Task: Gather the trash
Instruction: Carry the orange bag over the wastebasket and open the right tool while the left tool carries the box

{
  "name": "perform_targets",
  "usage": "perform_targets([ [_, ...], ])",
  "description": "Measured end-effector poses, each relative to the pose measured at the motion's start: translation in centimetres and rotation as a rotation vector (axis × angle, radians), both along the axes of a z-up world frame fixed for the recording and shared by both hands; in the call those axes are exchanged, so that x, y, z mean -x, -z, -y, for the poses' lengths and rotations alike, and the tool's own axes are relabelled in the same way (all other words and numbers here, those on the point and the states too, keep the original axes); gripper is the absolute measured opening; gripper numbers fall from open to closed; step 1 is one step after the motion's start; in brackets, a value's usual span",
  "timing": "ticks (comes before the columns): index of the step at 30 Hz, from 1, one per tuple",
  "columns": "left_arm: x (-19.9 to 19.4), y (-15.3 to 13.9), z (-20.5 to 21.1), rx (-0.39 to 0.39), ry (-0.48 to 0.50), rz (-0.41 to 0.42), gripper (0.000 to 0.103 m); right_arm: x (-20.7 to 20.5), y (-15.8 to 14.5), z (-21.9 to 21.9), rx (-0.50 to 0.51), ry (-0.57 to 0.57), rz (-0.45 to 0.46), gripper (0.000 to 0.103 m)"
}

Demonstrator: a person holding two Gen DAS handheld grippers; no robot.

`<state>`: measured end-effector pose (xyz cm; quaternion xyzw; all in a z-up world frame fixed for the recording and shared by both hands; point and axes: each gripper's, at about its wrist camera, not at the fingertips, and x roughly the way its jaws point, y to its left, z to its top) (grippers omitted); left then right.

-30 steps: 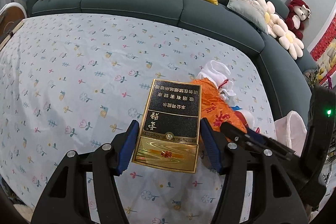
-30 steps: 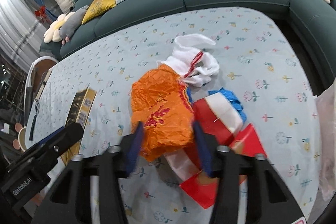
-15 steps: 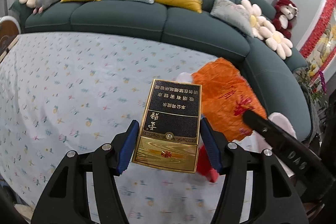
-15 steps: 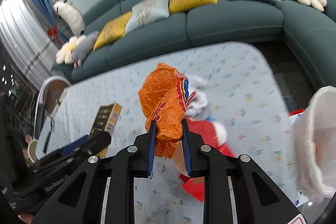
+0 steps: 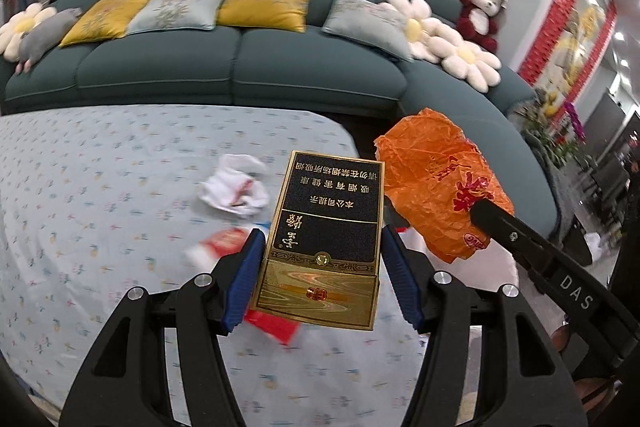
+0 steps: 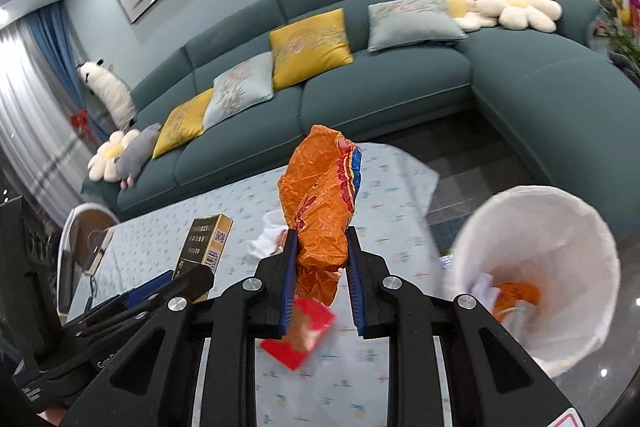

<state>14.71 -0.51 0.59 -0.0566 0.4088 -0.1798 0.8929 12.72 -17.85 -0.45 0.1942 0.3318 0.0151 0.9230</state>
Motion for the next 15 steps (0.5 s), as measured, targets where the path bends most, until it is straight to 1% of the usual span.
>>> perform_targets([
  [9,1.4,0.5,6.9,-0.014,0.125,-0.013,0.057,3.5,1.1,5.7,-0.003,0.100,-0.012,0.022],
  [15,2.1,1.7,11.4,-0.026,0.219,-0.042,0.057,5.0,2.2,9.1,-0.007,0.163,-0.026,0.022],
])
